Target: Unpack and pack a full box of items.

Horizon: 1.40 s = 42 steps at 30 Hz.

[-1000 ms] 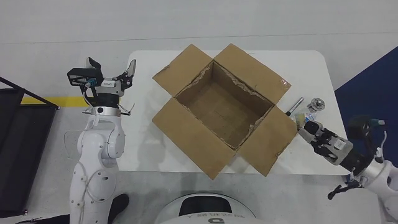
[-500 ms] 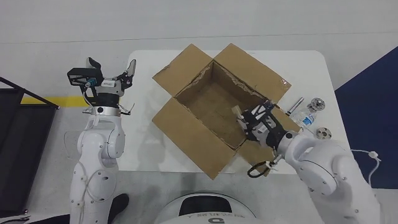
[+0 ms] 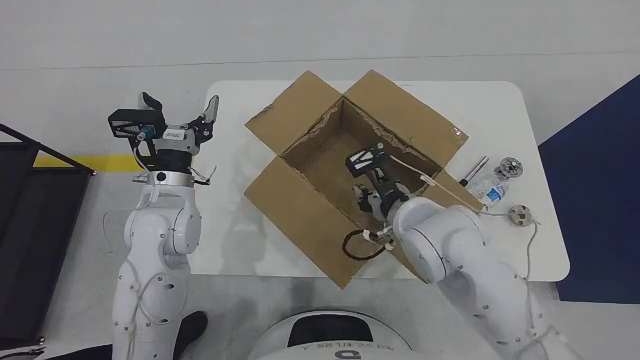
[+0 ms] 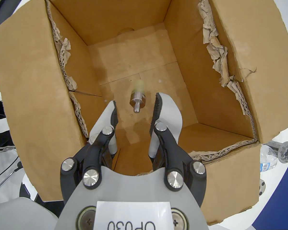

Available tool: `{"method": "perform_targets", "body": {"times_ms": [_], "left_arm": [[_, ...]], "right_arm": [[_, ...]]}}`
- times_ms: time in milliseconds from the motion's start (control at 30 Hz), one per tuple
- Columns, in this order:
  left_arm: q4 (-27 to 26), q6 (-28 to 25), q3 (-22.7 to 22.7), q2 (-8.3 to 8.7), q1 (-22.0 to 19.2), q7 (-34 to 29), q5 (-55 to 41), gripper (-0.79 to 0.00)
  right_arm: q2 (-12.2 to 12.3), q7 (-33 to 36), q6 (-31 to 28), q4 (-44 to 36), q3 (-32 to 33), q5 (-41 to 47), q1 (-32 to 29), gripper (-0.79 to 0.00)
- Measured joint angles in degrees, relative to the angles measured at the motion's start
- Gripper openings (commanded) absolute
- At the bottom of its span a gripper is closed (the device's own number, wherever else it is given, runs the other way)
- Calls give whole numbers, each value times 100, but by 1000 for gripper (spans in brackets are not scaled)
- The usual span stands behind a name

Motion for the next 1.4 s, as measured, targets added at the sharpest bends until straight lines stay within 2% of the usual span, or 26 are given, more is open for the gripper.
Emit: {"method": "perform_targets", "body": {"times_ms": [100, 200, 300, 367, 500, 600, 767, 800, 833, 867, 933, 1100, 1400], "left_arm": [[0, 0, 0, 0, 0, 0, 0, 0], [0, 0, 0, 0, 0, 0, 0, 0], [0, 0, 0, 0, 0, 0, 0, 0], [0, 0, 0, 0, 0, 0, 0, 0], [0, 0, 0, 0, 0, 0, 0, 0], [0, 0, 0, 0, 0, 0, 0, 0], [0, 0, 0, 0, 0, 0, 0, 0], [0, 0, 0, 0, 0, 0, 0, 0], [0, 0, 0, 0, 0, 0, 0, 0], [0, 0, 0, 0, 0, 0, 0, 0], [0, 0, 0, 0, 0, 0, 0, 0], [0, 0, 0, 0, 0, 0, 0, 0], [0, 0, 0, 0, 0, 0, 0, 0]], "right_arm": [[7, -100, 26, -222, 121, -60, -114, 0], [60, -438, 152, -765, 533, -122, -571, 0], [112, -1000, 296, -1000, 1272, 165, -1146, 0], [135, -1295, 346, -974, 1921, 657, -1501, 0], [164, -1092, 191, -932, 3087, 1735, -1916, 0], [171, -818, 225, -673, 3524, 2183, -1841, 0], [143, -720, 838, -406, 3217, 1838, -1545, 0], [138, -694, 911, -335, 3156, 1815, -1466, -77], [129, -688, 991, -282, 3096, 1788, -1383, -215], [112, -765, 1092, -260, 3019, 1808, -1294, -243], [98, -902, 1124, -244, 2921, 1896, -1217, 0], [114, -599, 310, -384, 2816, 2317, -1144, 0], [105, -682, 508, -318, 2871, 2322, -1140, 0]]}}
